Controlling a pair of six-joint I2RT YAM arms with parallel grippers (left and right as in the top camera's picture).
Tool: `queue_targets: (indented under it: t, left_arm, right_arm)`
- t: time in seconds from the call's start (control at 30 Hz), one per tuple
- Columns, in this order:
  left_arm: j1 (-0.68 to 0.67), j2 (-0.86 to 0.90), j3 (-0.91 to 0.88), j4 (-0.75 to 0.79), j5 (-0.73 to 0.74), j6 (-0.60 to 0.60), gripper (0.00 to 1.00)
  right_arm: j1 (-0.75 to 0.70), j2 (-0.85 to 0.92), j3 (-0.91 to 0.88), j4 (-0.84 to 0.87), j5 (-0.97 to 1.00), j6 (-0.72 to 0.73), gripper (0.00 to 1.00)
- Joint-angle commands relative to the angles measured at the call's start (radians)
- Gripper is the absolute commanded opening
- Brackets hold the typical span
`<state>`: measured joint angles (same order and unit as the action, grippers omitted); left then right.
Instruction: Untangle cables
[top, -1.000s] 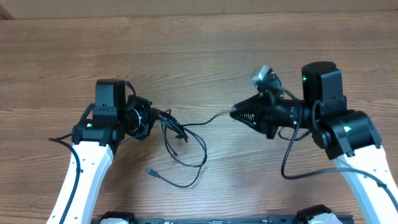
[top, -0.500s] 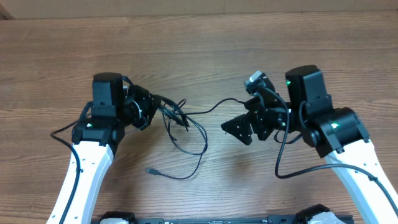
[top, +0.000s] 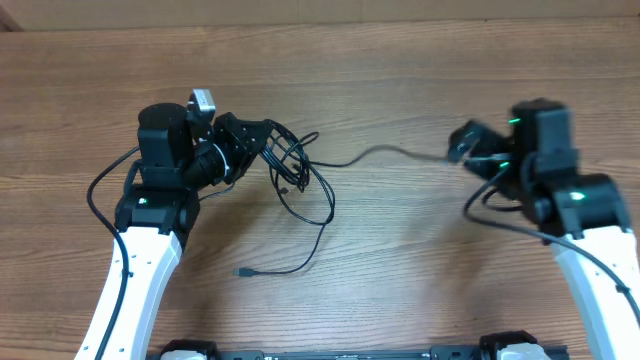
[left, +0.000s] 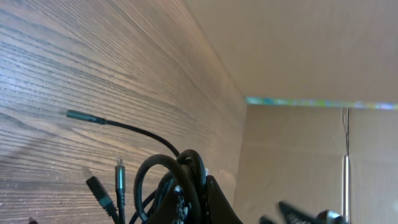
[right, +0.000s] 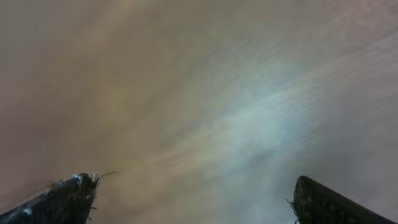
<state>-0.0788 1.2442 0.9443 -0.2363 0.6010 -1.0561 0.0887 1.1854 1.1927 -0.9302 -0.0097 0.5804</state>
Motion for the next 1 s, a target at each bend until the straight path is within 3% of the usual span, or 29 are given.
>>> queue_targets:
  t: [0.0,0.13,0.37,0.57,0.8,0.97]
  left_arm:
    - [0.001,-0.003,0.021,0.002,0.021,0.044,0.04]
    - [0.001,-0.003,0.021,-0.084,-0.084,-0.074,0.04]
    - [0.001,-0.003,0.021,-0.393,-0.292,-0.536,0.04]
    - [0.0,-0.003,0.021,-0.374,-0.267,-0.656,0.04]
    - [0.0,-0.003,0.021,-0.355,-0.203,-0.726,0.04]
    - [0.0,-0.003,0.021,-0.354,-0.189,-0.774,0.04]
  right_arm:
    - [-0.052,-0.034,0.016,0.042,-0.419,-0.207,1.0]
    - [-0.049,-0.034,0.016,-0.019,-0.597,-0.54,1.0]
    - [-0.049,-0.033,0.004,-0.185,-0.696,-0.747,1.0]
    - [0.021,-0.011,-0.003,-0.286,-0.983,-1.007,1.0]
    - [0.263,0.056,-0.041,-0.095,-0.851,-1.027,1.0]
    - [0.438,0.173,-0.053,0.107,-0.676,-0.901,1.0]
